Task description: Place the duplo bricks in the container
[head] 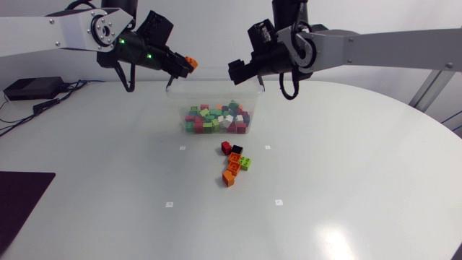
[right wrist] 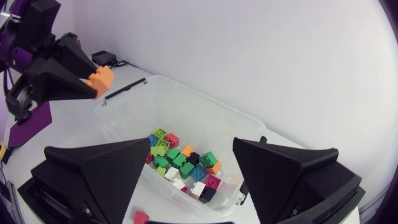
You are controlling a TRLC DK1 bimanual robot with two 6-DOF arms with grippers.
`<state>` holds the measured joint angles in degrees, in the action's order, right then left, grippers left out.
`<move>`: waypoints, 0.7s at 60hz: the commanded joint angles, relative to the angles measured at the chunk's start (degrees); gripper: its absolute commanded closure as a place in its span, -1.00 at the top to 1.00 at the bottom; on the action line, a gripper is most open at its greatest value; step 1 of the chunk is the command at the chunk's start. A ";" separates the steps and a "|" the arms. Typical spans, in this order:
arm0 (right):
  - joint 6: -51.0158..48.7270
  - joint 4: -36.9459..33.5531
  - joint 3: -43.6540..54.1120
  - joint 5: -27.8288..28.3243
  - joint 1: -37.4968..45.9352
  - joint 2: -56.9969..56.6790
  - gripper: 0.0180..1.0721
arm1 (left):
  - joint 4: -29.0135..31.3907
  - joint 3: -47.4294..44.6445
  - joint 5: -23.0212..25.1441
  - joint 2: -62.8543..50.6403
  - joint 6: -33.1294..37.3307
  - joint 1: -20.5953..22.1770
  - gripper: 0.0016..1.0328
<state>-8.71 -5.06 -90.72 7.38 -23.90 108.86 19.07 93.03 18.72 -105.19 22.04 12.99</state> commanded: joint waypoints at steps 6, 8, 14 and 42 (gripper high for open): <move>1.68 1.54 8.89 -0.43 0.43 -7.26 0.90 | -2.55 4.88 0.44 -4.15 -4.55 -0.95 -0.40; 1.68 1.54 10.03 -0.43 0.43 -8.14 0.90 | -2.55 5.32 0.44 -4.59 -4.64 -0.95 -0.40; 1.68 1.63 13.37 -0.43 0.43 -10.51 0.90 | -2.72 7.69 0.53 -7.05 -5.61 -0.78 -0.40; -6.85 -4.08 29.55 1.85 -1.68 -14.82 0.90 | -8.26 13.93 -4.75 -15.75 -9.47 1.16 0.13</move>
<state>-12.27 -7.03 -64.53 8.27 -24.73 94.80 11.55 104.51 14.57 -118.26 13.85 13.65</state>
